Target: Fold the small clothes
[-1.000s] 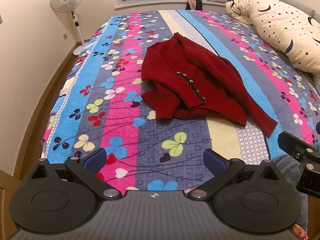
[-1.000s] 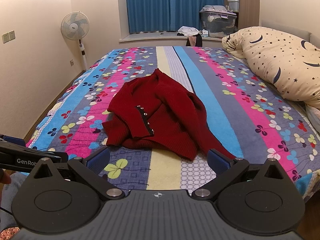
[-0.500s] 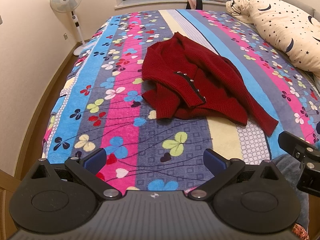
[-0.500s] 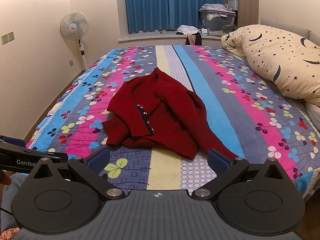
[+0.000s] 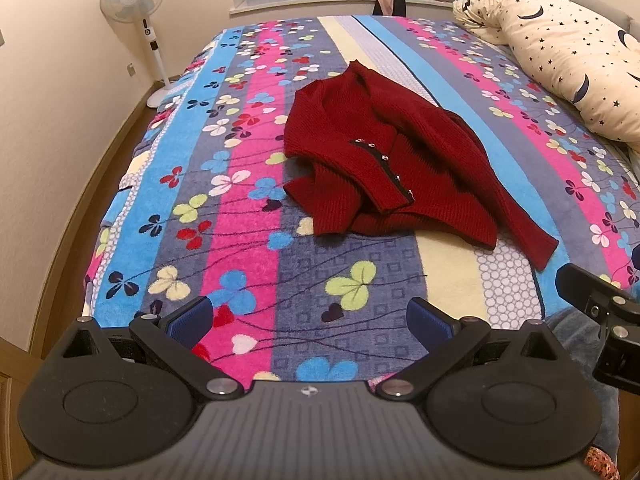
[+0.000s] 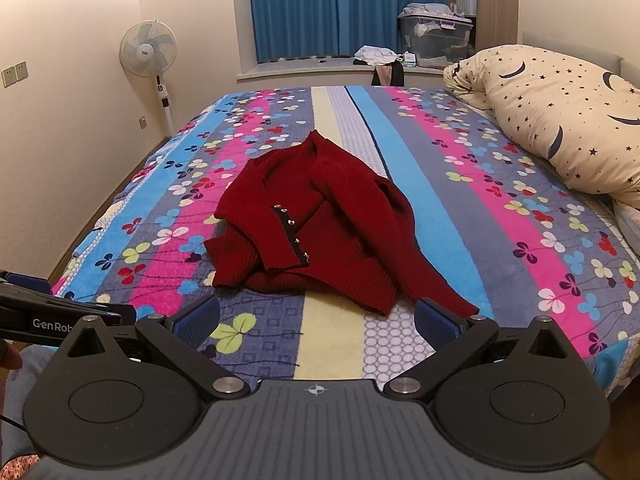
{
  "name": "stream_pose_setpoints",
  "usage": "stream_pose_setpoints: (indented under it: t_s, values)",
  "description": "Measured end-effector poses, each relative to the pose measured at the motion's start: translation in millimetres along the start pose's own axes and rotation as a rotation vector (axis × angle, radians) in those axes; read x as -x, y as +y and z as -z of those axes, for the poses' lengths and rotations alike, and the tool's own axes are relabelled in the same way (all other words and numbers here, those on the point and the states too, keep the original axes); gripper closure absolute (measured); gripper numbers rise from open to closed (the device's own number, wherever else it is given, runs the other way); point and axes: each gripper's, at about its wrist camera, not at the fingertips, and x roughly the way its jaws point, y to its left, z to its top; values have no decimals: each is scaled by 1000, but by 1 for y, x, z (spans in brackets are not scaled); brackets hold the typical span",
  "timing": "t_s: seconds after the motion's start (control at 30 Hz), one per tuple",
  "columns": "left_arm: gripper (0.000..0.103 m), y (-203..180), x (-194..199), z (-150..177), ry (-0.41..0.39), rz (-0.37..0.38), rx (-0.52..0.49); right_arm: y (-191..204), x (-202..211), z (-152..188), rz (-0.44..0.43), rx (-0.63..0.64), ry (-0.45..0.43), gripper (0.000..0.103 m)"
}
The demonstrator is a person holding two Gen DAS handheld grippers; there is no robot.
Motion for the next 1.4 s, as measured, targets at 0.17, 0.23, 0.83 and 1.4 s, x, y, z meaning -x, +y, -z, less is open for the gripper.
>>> stream_pose_setpoints:
  t_s: [0.17, 0.23, 0.83, 1.4]
  values:
    - [0, -1, -5, -1, 15, 3, -1, 0, -4, 0, 2, 3, 11, 1]
    - [0, -1, -8, -2, 25, 10, 0, -1, -7, -1, 2, -4, 16, 1]
    - [0, -41, -172, -81, 163, 143, -31, -73, -201, -18, 199, 10, 150, 1]
    - [94, -31, -321, -234, 86, 4, -14, -165, -345, -167, -55, -108, 175, 89]
